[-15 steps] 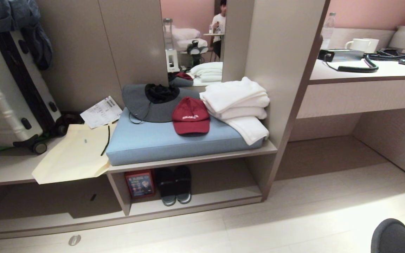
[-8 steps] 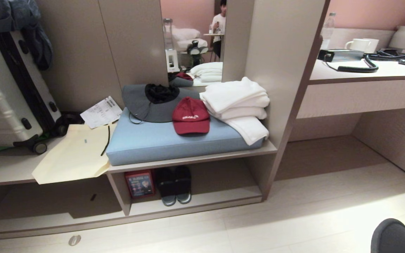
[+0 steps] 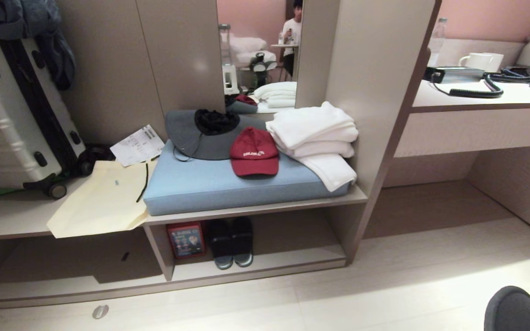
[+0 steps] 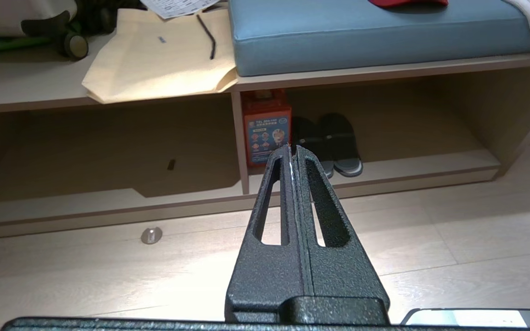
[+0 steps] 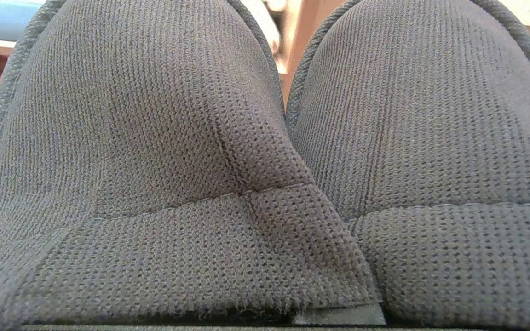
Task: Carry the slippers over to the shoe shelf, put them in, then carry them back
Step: Place the slippers on the floor
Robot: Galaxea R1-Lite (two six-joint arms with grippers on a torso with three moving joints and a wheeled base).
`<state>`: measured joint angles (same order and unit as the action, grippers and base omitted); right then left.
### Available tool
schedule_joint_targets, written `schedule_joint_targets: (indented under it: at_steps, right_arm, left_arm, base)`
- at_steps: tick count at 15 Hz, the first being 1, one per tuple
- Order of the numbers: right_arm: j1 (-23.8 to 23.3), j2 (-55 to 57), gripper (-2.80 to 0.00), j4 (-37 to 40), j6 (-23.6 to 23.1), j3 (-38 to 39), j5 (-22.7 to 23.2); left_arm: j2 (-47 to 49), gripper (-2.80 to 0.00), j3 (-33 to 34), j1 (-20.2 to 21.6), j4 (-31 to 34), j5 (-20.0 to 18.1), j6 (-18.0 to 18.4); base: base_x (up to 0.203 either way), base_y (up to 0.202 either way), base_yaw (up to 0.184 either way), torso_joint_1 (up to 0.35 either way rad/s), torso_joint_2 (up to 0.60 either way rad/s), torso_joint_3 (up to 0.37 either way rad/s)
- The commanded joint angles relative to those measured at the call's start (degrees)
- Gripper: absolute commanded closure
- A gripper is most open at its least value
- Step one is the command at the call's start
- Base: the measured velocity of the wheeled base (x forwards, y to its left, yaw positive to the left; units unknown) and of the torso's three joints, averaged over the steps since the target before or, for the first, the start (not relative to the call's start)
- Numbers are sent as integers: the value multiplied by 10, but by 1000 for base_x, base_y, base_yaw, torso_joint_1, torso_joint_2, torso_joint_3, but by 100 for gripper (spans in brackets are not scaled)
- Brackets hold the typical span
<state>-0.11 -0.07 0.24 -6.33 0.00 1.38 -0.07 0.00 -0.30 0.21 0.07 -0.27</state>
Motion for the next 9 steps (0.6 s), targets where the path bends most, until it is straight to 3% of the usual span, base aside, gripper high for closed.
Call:
schedule_joint_targets:
  at_steps: [1, 9]
  right_arm:
    - [1, -1, 0, 0, 0, 0, 0]
    - [0, -1, 0, 0, 0, 0, 0]
  left_arm:
    - [1, 0, 0, 0, 0, 1, 0]
    - [1, 0, 0, 0, 1, 2, 0]
  base:
    - [1, -129, -4, 2, 4, 6]
    - [0, -197, 2, 1, 2, 4]
